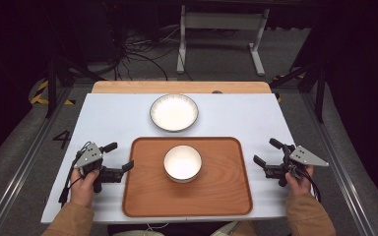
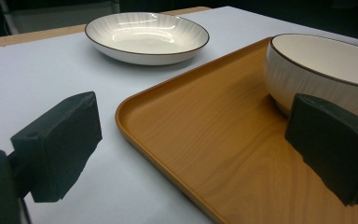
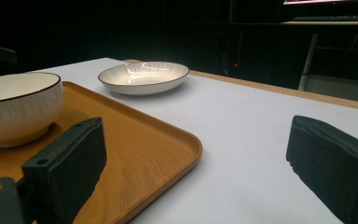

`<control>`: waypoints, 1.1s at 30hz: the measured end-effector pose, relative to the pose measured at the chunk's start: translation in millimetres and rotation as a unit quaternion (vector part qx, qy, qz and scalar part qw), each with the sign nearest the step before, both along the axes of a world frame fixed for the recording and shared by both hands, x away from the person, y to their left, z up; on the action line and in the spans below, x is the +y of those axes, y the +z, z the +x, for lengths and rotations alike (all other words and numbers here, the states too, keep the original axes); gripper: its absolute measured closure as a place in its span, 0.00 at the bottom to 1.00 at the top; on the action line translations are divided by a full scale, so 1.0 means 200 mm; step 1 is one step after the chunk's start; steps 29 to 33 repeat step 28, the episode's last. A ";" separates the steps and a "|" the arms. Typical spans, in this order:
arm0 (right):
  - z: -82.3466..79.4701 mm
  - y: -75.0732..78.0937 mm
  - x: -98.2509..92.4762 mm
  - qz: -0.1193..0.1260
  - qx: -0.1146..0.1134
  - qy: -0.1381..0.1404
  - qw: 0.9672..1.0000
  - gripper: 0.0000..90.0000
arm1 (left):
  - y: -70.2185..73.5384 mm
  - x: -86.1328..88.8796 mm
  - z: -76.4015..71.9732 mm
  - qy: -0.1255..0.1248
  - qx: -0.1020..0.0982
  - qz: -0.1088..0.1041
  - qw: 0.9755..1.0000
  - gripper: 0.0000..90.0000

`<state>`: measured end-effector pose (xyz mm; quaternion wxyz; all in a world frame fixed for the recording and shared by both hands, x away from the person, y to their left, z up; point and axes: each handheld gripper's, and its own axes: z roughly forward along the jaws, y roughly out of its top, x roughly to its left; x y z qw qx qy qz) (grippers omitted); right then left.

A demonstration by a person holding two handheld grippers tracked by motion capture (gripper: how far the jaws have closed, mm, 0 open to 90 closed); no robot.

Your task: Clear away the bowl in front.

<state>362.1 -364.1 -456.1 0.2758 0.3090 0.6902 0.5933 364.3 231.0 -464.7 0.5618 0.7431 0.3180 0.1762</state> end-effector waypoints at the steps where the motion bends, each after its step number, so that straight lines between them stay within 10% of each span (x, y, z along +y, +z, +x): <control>1: 0.00 0.00 0.00 0.000 0.000 0.000 1.000 0.06 | 0.00 0.00 0.00 0.000 -0.001 0.000 1.000 0.05; 33: 0.00 0.00 0.00 -0.003 -0.003 0.005 1.000 0.06 | -0.02 0.00 -0.01 -0.002 -0.006 0.016 1.000 0.04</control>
